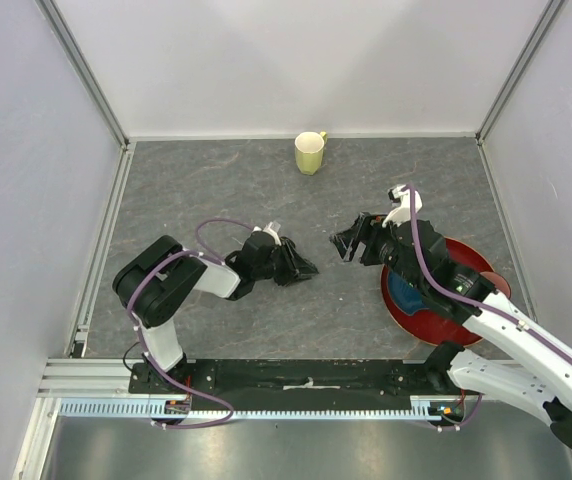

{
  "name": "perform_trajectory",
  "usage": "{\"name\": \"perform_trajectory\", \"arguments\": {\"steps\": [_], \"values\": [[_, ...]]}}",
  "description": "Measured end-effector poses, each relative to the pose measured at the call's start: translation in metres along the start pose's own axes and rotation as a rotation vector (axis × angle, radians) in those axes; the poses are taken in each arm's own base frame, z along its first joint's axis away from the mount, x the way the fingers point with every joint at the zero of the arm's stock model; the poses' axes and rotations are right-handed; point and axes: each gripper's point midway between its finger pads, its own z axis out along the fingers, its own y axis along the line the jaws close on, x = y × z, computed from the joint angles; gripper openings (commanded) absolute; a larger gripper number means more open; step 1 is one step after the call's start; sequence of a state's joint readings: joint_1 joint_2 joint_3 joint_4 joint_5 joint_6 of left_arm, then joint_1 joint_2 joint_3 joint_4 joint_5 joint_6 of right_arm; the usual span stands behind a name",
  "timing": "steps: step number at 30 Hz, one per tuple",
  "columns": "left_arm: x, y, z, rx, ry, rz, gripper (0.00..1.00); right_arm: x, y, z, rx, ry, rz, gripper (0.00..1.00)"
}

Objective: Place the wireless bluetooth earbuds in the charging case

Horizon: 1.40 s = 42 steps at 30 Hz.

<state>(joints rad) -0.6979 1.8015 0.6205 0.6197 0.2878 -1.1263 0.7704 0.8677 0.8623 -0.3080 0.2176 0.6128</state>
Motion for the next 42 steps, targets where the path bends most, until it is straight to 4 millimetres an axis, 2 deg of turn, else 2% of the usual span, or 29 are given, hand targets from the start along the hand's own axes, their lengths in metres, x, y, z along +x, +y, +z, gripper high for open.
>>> {"name": "perform_trajectory", "arguments": {"steps": [10, 11, 18, 26, 33, 34, 36, 37, 42], "values": [[0.0, 0.002, 0.0, -0.019, 0.002, -0.012, 0.34, 0.005, -0.006, 0.002, 0.012, 0.014, 0.001, 0.81], [0.0, 0.002, 0.0, -0.021, 0.002, -0.013, 0.4, 0.005, -0.007, 0.002, 0.013, 0.014, 0.0, 0.81], [0.002, 0.004, -0.008, -0.061, 0.006, 0.0, 0.5, 0.007, -0.007, 0.002, 0.01, 0.02, 0.001, 0.82], [0.003, 0.008, -0.019, -0.106, -0.004, 0.031, 0.52, 0.007, -0.008, 0.002, 0.012, 0.02, 0.003, 0.82], [0.006, 0.019, -0.043, -0.191, -0.021, 0.095, 0.54, 0.006, -0.009, 0.003, 0.016, 0.018, 0.003, 0.82], [0.007, 0.018, -0.048, -0.201, -0.026, 0.113, 0.58, 0.006, -0.01, 0.003, 0.018, 0.018, 0.004, 0.82], [0.004, 0.009, -0.061, -0.203, -0.052, 0.153, 0.68, 0.006, -0.011, 0.004, 0.025, 0.017, 0.005, 0.82], [0.002, 0.004, -0.067, -0.197, -0.064, 0.172, 0.82, 0.006, -0.013, 0.005, 0.029, 0.017, 0.005, 0.82], [-0.026, -0.032, -0.111, -0.148, -0.226, 0.284, 0.86, 0.004, -0.022, 0.009, 0.059, 0.017, 0.012, 0.85]]}}
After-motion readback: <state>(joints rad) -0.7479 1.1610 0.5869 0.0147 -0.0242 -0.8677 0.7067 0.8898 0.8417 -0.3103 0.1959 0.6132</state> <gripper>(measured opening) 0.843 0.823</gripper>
